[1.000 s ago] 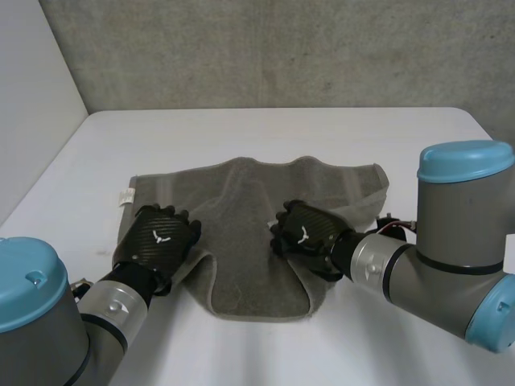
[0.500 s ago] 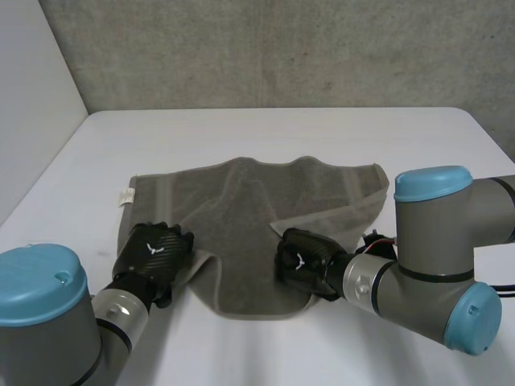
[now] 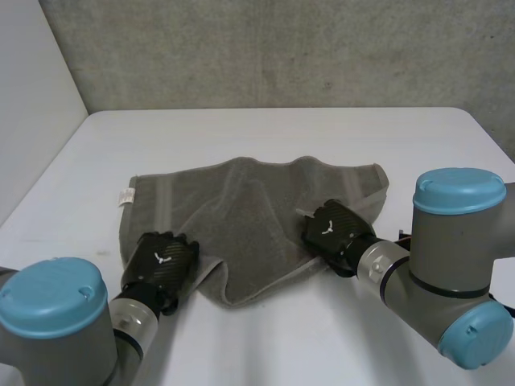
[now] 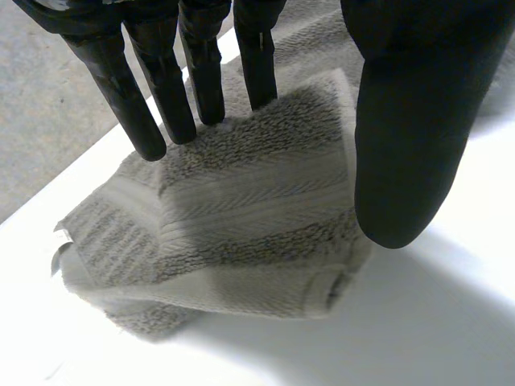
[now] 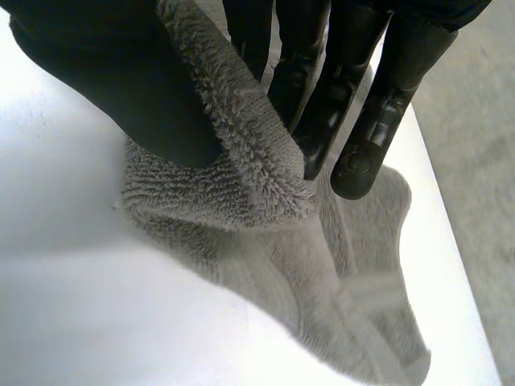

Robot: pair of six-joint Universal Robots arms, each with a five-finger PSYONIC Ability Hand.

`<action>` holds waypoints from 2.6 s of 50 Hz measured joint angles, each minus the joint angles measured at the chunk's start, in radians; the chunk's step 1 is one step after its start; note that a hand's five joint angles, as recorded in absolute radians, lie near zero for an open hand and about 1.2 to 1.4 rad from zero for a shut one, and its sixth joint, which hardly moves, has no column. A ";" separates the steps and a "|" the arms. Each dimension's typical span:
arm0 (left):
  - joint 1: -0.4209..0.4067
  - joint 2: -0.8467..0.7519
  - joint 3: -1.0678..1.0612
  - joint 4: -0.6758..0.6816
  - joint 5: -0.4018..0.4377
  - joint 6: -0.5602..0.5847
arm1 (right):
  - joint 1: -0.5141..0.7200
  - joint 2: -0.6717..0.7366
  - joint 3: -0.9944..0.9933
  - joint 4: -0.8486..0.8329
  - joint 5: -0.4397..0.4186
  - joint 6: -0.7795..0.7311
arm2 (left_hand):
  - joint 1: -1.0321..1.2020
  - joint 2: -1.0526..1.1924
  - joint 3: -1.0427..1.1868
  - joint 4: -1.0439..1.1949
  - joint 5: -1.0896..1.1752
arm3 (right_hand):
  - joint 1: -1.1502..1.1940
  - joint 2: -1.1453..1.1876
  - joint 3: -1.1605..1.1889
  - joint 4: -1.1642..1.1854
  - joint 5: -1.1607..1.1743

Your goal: Fold the laundry

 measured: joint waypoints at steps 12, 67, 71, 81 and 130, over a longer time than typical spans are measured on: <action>-0.046 -0.020 0.014 0.012 -0.001 0.000 | 0.004 -0.022 0.055 -0.021 0.095 0.128 | 0.000 0.000 0.000 0.000 0.002 | 0.000 0.000 0.000 0.000 0.003; 0.010 -0.071 0.155 -0.042 -0.084 0.242 | -0.052 -0.113 0.034 0.023 0.105 0.121 | 0.674 0.711 0.702 0.707 0.698 | 0.000 0.000 0.000 0.000 0.003; 0.029 -0.021 0.139 -0.051 -0.081 0.261 | -0.053 -0.145 0.001 0.097 0.105 0.117 | 0.696 0.747 0.743 0.747 0.733 | 0.000 0.000 0.001 0.000 0.003; 0.042 0.291 0.210 -0.210 0.022 0.263 | -0.096 -0.299 -0.201 0.459 0.094 0.078 | 0.715 0.762 0.758 0.762 0.753 | 0.000 0.000 0.007 0.000 0.004; 0.195 -0.079 0.642 0.129 0.093 0.203 | -0.091 -0.156 -0.261 -0.262 0.160 0.164 | 0.726 0.762 0.759 0.763 0.762 | 0.000 0.008 0.014 0.006 0.010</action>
